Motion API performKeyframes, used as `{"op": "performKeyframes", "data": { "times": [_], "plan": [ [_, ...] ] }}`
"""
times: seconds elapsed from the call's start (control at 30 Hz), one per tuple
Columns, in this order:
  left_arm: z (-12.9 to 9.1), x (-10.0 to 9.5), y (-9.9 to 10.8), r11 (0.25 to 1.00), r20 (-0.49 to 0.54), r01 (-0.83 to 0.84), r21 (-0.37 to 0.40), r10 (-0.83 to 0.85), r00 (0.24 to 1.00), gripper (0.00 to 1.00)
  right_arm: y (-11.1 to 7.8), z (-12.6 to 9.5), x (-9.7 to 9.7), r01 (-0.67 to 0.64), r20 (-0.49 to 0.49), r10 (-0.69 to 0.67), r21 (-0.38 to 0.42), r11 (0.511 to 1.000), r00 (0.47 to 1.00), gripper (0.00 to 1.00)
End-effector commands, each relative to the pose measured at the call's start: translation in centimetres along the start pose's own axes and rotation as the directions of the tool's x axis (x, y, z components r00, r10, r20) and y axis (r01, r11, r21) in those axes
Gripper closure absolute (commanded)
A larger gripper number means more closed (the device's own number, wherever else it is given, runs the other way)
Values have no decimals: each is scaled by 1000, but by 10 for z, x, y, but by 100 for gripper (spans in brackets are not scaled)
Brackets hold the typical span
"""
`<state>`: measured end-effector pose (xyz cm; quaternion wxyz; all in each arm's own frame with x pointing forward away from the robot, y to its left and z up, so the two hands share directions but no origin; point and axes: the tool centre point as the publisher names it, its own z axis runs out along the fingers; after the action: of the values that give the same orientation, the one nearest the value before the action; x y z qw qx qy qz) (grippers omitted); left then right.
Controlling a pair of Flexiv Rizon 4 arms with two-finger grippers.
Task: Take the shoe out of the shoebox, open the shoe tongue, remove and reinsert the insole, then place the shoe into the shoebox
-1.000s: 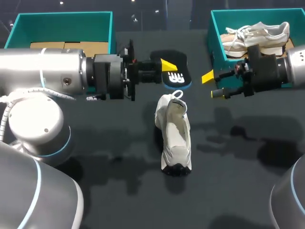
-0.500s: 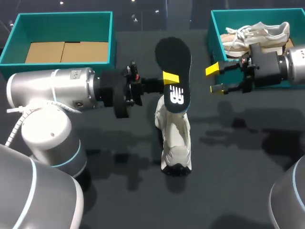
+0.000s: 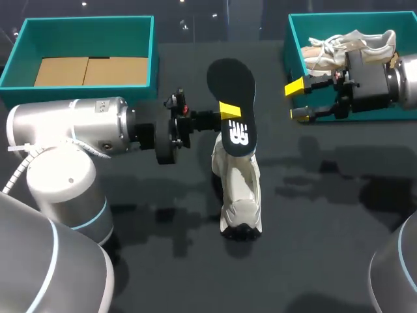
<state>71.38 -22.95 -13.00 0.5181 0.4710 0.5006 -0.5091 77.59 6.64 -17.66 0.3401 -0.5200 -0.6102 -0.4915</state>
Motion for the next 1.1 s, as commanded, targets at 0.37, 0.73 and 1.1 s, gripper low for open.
{"op": "performKeyframes", "data": {
  "times": [0.37, 0.73, 1.1],
  "plan": [
    [21, 22, 8, 999, -58, -36, 17, 37, 998, 100, 8, 14, 17, 20, -29, -18, 82, 996, 999, 0],
    [32, 31, 16, 998, -60, -67, 11, 68, 996, 100, -2, 28, 19, -23, -24, 26, 119, 993, 999, 4],
    [42, 39, 16, 998, -71, -63, 1, 63, 995, 100, -8, 47, 24, -5, -65, 14, 134, 991, 998, 29]
  ]
}}
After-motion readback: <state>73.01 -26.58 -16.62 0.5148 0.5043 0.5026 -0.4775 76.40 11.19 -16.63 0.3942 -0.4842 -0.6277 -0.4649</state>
